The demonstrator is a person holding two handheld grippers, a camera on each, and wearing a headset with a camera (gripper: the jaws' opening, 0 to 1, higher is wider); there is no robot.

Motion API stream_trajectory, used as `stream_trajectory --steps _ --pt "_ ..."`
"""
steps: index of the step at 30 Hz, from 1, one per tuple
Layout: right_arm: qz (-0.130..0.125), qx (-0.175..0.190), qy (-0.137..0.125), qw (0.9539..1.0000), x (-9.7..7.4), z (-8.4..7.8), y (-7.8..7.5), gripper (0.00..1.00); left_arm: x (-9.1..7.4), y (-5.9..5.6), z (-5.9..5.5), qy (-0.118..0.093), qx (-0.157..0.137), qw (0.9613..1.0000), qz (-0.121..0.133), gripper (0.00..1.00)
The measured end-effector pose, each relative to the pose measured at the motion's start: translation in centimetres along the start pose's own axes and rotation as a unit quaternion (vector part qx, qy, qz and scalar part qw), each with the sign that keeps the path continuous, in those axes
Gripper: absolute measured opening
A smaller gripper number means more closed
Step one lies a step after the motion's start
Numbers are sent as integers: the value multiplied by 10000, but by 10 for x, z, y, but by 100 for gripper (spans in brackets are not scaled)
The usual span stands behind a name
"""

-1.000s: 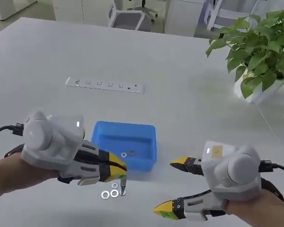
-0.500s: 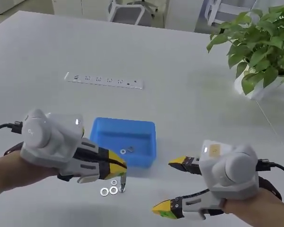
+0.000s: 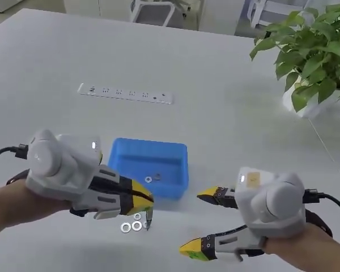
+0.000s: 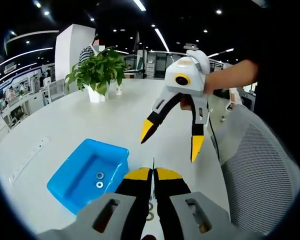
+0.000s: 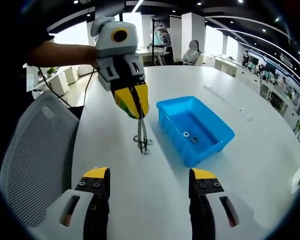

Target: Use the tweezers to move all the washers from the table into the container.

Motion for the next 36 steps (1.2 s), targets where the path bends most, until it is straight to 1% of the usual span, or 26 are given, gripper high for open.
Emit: stream_trajectory --steps 5,9,10,15,20,23,29,36 --pt "126 -196 -13 9997 6 6 -1 60 0 -1 -1 6 -1 10000 -24 5" --pt "297 -464 -39 9985 12 11 0 51 0 -4 1 11 4 10000 -54 5" --pt "335 -611 -29 9976 15 13 0 50 0 -5 2 17 9 10000 -60 5" --pt "485 -1048 -29 9933 25 22 -1 43 -1 -7 4 53 58 9999 -63 5" --pt "640 -1262 -16 9899 33 30 0 33 -2 -9 3 62 46 9999 -91 5" --pt "760 -1449 34 9865 41 33 1 27 -2 -8 3 71 45 9999 -107 5" --pt "908 -1648 69 9821 53 37 3 20 -3 -5 0 81 6 9999 -120 5" --pt "955 -1805 94 9789 64 40 2 11 -3 -4 -1 86 -15 9999 -120 5"
Point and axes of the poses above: the centre of the closed fingertips' face, and the gripper's own axes: x roughly forward along the fingers, y roughly to its left, z roughly out of its top, the point moved 8 cm from there along -x, roughly backward along the fingers, and after that the axes turned 4 degrees about y, right-handed, at the moved point
